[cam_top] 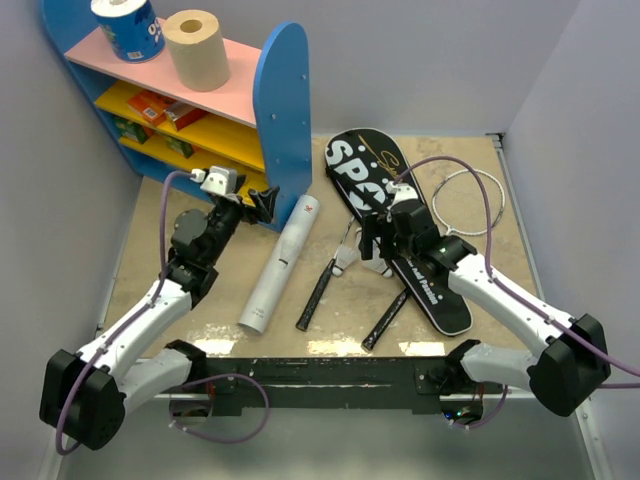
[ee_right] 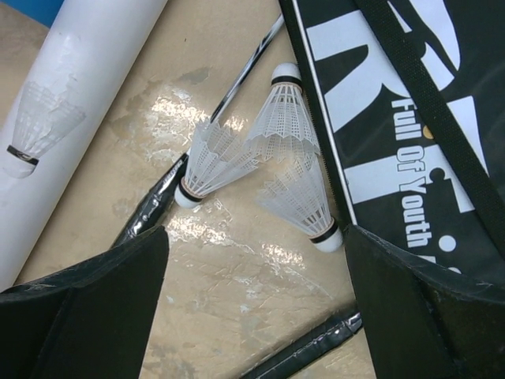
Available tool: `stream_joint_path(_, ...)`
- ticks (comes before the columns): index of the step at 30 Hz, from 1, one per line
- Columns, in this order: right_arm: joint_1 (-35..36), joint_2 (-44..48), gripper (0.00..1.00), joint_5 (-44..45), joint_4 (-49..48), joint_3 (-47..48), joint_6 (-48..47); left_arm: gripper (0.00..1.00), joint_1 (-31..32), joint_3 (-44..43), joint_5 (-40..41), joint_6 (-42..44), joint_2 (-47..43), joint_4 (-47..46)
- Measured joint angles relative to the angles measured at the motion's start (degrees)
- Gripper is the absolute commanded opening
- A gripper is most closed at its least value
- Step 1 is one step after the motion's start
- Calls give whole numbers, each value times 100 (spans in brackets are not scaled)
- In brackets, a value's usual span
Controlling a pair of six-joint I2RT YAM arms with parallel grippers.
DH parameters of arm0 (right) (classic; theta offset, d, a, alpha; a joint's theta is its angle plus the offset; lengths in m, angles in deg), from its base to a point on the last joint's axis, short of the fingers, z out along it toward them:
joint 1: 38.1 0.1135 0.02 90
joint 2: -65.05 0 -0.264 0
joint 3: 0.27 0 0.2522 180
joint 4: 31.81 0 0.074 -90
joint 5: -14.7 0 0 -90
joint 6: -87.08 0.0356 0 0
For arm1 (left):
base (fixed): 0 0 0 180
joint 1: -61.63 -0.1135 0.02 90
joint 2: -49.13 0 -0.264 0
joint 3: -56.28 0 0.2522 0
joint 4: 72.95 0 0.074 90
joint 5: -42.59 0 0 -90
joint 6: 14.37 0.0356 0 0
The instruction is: Pack up the badminton gear
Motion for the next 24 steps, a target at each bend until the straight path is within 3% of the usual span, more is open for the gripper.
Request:
stream_joint_path(5, 0, 83, 95, -105, -44, -83, 2, 88, 0, -83, 107, 197, 457, -586)
stream_joint_path(17, 0, 293, 95, -151, -74, -164, 2, 84, 0, -1134, 155, 595, 1631, -925)
stream_joint_path(20, 0, 326, 95, -149, -81, -177, 2, 60, 0, -1250, 155, 643, 1746, -942)
stream_joint_path(21, 0, 337, 95, -149, -81, -192, 4, 46, 0, -1266, 155, 697, 1770, -951)
stream_joint_path(24, 0, 339, 95, -149, -76, -197, 4, 36, 0, -1272, 136, 741, 1797, -949)
